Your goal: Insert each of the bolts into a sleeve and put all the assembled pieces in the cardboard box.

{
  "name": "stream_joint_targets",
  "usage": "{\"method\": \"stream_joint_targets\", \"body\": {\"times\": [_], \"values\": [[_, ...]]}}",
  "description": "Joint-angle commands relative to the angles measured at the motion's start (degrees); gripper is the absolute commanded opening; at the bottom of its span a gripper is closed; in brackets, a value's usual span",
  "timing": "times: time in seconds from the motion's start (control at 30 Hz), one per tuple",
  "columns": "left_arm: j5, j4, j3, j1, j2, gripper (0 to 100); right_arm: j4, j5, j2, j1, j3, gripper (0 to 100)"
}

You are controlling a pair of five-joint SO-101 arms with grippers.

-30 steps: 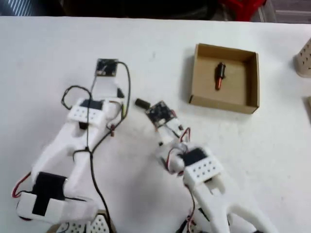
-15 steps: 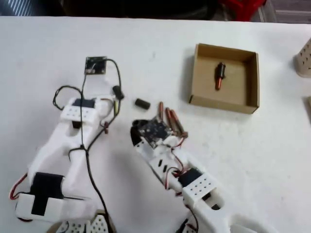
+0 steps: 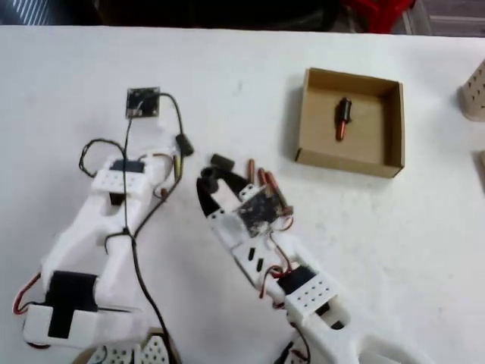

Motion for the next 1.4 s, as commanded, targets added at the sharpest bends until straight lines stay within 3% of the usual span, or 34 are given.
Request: {"method": "stream_joint_targets", "body": {"times": [0.0, 0.27, 0.43, 0.57, 0.73, 0.9, 1.1, 1.37], "values": [[-0.79, -1.58, -0.62, -0.40, -3.47, 2, -6.90, -7.56, 1.45, 0.22, -0.62, 1.8], [-0.79, -4.40, -0.70, -1.01, -3.91, 2, -22.11, -7.65, 17.36, 0.31, -1.05, 1.8], [-0.79, -7.56, 0.35, -1.01, -12.62, 2, -26.86, -7.56, 23.08, 0.31, -1.05, 1.8], [-1.14, -12.13, 5.54, 3.21, -22.73, 2, -27.21, -7.56, 23.34, 0.31, -0.79, 1.7], [-9.85, -17.76, 15.21, 11.56, -35.91, 2, -27.12, -7.56, 23.60, 0.31, -0.70, 1.7], [-9.93, -17.76, 17.76, 17.10, -44.97, 2, -27.03, -7.56, 23.43, 0.31, -0.70, 1.7], [-7.21, -17.58, 17.76, 18.24, -48.04, 2, -27.03, -7.56, 23.43, 0.40, -0.70, 1.7], [-7.21, -9.76, 19.34, 20.79, -53.93, 2, -27.03, -7.56, 23.60, 0.40, -0.70, 1.7]]}}
